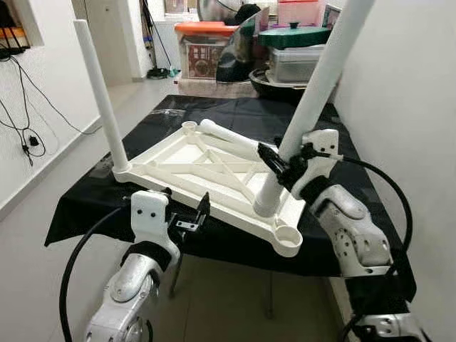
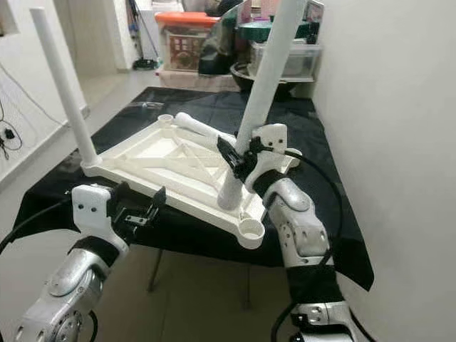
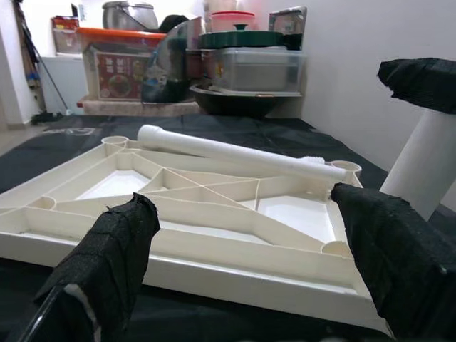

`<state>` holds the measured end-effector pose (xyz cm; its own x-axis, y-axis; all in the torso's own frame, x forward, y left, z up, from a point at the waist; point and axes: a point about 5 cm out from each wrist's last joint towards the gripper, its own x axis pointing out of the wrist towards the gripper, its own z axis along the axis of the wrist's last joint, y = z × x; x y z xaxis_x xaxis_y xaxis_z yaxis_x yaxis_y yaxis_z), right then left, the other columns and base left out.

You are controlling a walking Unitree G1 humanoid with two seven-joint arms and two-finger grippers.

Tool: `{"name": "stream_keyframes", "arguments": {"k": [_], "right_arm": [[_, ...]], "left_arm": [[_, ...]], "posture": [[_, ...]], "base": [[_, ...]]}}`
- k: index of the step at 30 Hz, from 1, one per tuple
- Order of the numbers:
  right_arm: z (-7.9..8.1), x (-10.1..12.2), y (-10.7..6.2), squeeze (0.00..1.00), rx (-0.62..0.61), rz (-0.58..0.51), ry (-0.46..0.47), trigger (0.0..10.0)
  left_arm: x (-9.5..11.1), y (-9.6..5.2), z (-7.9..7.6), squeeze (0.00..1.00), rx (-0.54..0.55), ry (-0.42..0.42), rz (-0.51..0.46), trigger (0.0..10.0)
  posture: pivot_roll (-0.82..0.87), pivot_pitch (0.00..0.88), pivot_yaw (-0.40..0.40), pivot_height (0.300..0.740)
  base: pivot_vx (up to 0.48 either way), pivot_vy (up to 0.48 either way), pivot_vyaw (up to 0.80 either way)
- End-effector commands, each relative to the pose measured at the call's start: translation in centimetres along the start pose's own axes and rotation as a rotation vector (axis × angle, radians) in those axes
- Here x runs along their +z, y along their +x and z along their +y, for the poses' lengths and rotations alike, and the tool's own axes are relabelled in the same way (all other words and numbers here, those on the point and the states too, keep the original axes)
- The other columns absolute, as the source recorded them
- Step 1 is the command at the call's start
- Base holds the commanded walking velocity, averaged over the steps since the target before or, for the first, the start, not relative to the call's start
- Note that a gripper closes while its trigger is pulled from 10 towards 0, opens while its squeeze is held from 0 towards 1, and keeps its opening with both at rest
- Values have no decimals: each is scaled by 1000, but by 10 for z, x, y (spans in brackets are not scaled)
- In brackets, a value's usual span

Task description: Building children table

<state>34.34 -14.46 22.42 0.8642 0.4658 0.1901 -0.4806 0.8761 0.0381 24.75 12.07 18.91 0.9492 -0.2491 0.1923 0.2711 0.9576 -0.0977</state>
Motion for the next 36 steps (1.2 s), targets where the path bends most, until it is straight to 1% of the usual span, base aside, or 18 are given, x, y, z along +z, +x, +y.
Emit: {"name": "stream_keyframes", "arguments": {"k": [1, 3, 4, 8, 9, 11, 12, 14, 15, 17, 20, 23, 25, 33, 36], "right_arm": [[-3, 5, 4, 0, 65, 0, 25, 10000], [-16, 2, 7, 0, 142, 41, 48, 10000], [-20, 2, 7, 0, 158, 50, 52, 10000], [-23, 4, 10, 0, 147, 44, 45, 10000], [-19, 10, 14, 0, 78, -7, 33, 10000], [-14, 17, 18, 0, -12, -75, 46, 10000], [-9, 18, 19, 0, -26, -92, 36, 10000], [-7, 18, 18, 0, -29, -96, 39, 10000], [-2, 18, 18, 0, -26, -98, 33, 10000], [1, 17, 18, 0, -12, -98, 26, 10000], [3, 17, 19, 0, 8, -96, 25, 10000], [4, 17, 20, 0, 24, -95, 24, 10000], [5, 17, 21, 0, 26, -99, 25, 10000], [9, 17, 22, 0, 25, -102, 34, 10000], [10, 17, 22, 0, 62, -97, 44, 10000]], "left_arm": [[-5, -5, -3, 0, -21, 19, 31, 10000], [-11, -13, -4, 0, -25, 30, 66, 10000], [-12, -15, -4, 0, -24, 30, 73, 10000], [-12, -18, -4, 0, -17, 39, 80, 10000], [-10, -19, -2, 0, 6, 48, 75, 10000], [-8, -20, 2, 0, 45, 62, 71, 10000], [-7, -19, 3, 0, 51, 63, 70, 10000], [-7, -19, 3, 0, 49, 67, 69, 10000], [-6, -17, 5, 0, 51, 71, 66, 10000], [-6, -16, 7, 0, 58, 75, 63, 10000], [-6, -14, 10, 0, 87, 75, 66, 10000], [-5, -13, 15, 0, 123, 40, 61, 10000], [-5, -13, 16, 0, 135, 40, 62, 10000], [-6, -13, 17, 0, 152, 47, 68, 10000], [-7, -13, 15, 0, 149, 41, 70, 10000]], "posture": [[42, 0, -48, 740], [58, 17, -50, 740], [58, 17, -50, 740], [69, 32, -55, 740], [73, 72, -51, 740], [73, 72, -51, 740], [72, 78, -52, 740], [72, 78, -52, 740], [68, 80, -52, 740], [68, 80, -52, 740], [65, 77, -55, 740], [60, 72, -59, 740], [56, 68, -64, 740], [54, 65, -66, 740], [55, 63, -65, 740]], "base": [[0, 0, 0], [0, 0, 0], [0, 0, 0], [0, 0, 0], [0, 0, 0], [0, 0, 0], [0, -394, 0], [0, -420, 0], [296, -375, 0], [296, -375, 0], [345, 0, 0], [0, 0, 0], [0, 0, 0], [0, 0, 0], [0, 0, 0]]}}
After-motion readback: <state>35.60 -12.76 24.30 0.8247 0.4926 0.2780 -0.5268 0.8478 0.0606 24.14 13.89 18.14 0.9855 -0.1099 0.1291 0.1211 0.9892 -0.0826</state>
